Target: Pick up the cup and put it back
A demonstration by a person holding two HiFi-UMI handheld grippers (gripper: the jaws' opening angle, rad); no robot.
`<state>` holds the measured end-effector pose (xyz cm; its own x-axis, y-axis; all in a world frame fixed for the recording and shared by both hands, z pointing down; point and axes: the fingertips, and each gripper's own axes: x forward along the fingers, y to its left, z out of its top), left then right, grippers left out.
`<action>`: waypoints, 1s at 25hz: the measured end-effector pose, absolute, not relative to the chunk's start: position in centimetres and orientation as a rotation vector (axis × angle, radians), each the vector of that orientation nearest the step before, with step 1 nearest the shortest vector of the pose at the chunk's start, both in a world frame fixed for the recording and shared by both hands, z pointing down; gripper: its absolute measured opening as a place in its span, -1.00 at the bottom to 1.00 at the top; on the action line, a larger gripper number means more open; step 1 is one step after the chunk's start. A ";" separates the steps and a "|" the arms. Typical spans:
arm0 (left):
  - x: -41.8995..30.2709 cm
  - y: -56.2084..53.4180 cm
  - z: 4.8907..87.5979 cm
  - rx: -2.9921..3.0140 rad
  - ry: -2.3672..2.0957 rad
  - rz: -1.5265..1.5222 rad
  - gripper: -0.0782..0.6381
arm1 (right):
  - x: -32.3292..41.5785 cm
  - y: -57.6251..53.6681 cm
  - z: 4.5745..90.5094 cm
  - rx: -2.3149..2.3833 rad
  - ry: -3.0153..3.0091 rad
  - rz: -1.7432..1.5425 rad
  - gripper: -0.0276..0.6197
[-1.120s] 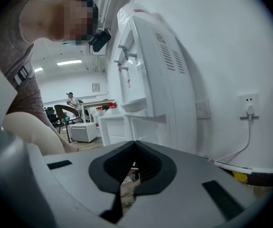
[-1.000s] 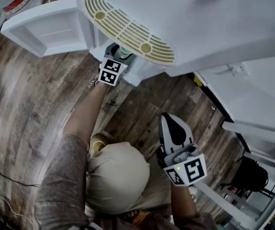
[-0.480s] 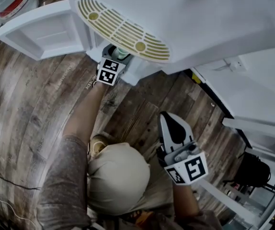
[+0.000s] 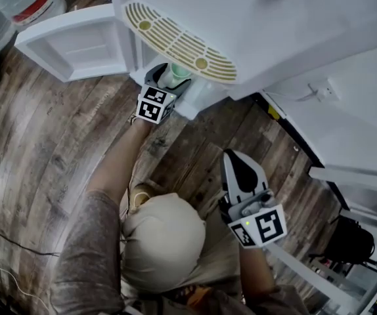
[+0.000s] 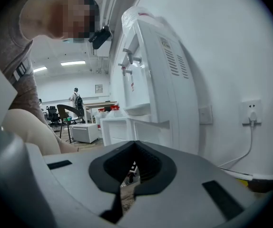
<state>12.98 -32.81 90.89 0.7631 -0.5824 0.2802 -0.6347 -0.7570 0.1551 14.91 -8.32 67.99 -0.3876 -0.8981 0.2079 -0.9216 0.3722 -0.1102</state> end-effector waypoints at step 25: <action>2.0 -20.5 70.1 2.750 -1.002 0.195 0.22 | 13.7 -6.6 67.8 1.602 -2.574 0.287 -0.91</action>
<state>1.99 -20.50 70.10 0.7604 -0.6198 0.1940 -0.6473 -0.7476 0.1487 13.69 -6.65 67.75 -0.4435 -0.8780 0.1801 -0.8961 0.4305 -0.1083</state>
